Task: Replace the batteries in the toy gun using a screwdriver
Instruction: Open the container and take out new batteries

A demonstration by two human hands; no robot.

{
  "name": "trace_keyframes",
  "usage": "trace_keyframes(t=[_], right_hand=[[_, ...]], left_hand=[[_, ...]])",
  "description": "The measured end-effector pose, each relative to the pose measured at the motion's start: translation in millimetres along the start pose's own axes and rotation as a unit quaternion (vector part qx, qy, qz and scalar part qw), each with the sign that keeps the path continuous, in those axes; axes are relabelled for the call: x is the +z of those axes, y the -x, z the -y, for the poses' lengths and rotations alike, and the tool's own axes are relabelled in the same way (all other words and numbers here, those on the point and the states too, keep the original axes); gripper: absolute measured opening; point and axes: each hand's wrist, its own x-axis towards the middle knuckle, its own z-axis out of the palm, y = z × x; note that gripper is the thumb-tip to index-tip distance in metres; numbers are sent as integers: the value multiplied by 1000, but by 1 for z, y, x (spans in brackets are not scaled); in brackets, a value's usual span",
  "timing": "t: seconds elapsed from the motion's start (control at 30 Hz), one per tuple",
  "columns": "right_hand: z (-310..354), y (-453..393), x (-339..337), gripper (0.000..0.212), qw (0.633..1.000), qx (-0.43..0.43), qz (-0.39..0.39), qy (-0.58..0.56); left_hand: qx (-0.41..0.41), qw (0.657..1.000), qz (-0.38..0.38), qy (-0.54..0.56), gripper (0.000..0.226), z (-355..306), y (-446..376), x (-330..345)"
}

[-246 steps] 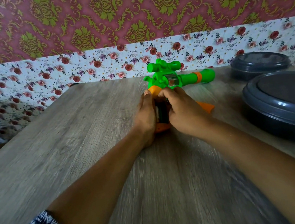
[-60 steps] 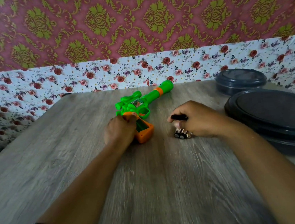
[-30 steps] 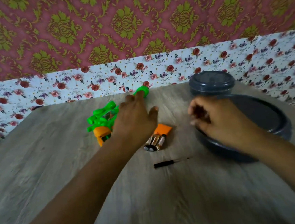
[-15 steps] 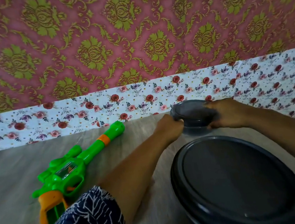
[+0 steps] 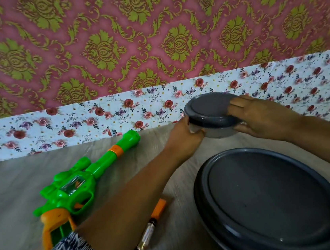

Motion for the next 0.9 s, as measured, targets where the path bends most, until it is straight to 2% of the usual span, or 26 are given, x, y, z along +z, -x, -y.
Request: trace_keyframes(t=[0.07,0.17,0.33,0.47,0.57,0.67,0.77,0.9], right_hand=[[10,0,-18,39,999,-23,-32,0],[35,1,-48,39,995,-61,-72,-14],[100,12,-86,39,986,-113,-125,14],[168,23,-108,26,973,-166,-162,21],[219,27,-118,15,962,-206,-175,18],[267,29,-127,17,962,-230,-146,-30],[301,28,-135,26,957,-212,-141,-140],[328,8,-135,29,952,-102,-167,-233]], left_hand=[[12,999,-22,24,52,-3,16,-14],[28,995,-46,89,59,-8,51,-41],[4,970,-135,202,48,-8,116,-93],[-19,936,-149,318,32,-6,166,-127],[-21,928,-185,322,30,0,199,-147],[-42,924,-199,323,24,14,233,-168],[-54,927,-173,330,26,33,264,-183],[-88,911,-140,379,43,60,297,-200]])
